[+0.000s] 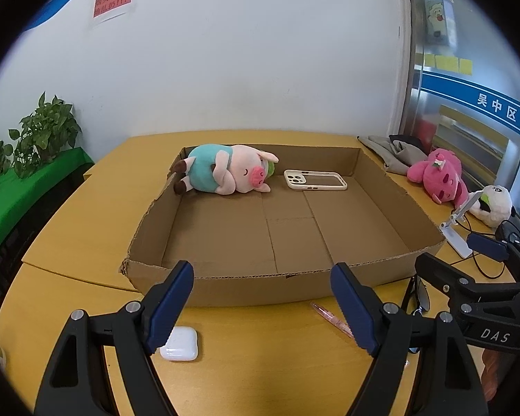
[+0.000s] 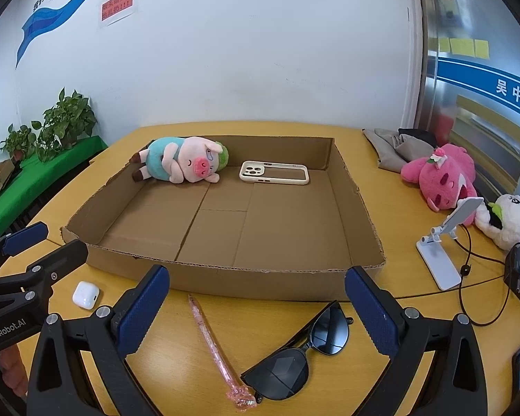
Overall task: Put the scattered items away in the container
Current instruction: 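Move the left gripper back from the box toward the white earbuds case, then lower the left gripper and close it on the white earbuds case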
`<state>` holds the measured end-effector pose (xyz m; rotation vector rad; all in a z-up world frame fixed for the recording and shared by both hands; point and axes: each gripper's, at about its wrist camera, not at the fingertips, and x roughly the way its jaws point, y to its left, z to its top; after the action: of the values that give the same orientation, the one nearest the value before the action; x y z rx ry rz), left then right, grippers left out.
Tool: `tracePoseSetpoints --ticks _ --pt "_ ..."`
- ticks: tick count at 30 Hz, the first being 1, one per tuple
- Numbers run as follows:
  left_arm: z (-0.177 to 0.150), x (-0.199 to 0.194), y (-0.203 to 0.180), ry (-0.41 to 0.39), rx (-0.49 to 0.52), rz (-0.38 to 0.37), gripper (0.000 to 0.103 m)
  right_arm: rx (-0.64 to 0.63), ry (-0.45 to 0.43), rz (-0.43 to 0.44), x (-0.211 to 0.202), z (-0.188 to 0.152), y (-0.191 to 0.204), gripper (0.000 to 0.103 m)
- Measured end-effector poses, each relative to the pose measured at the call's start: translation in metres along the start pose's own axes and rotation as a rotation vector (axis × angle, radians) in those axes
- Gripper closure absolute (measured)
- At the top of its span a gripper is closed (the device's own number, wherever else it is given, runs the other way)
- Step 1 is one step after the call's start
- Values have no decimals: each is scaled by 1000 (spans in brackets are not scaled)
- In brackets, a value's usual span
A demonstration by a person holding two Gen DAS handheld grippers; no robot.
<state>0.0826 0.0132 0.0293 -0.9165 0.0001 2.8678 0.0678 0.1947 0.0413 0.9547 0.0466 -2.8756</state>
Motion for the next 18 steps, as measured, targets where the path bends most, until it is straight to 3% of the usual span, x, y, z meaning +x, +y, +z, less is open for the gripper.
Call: tracePoseSetpoints --ticks 11,18 --pt "-7 6 25 35 -36 3 22 -13 27 19 12 -5 9 0" --pt "-21 28 60 113 -73 26 22 -19 61 34 21 -12 19 0"
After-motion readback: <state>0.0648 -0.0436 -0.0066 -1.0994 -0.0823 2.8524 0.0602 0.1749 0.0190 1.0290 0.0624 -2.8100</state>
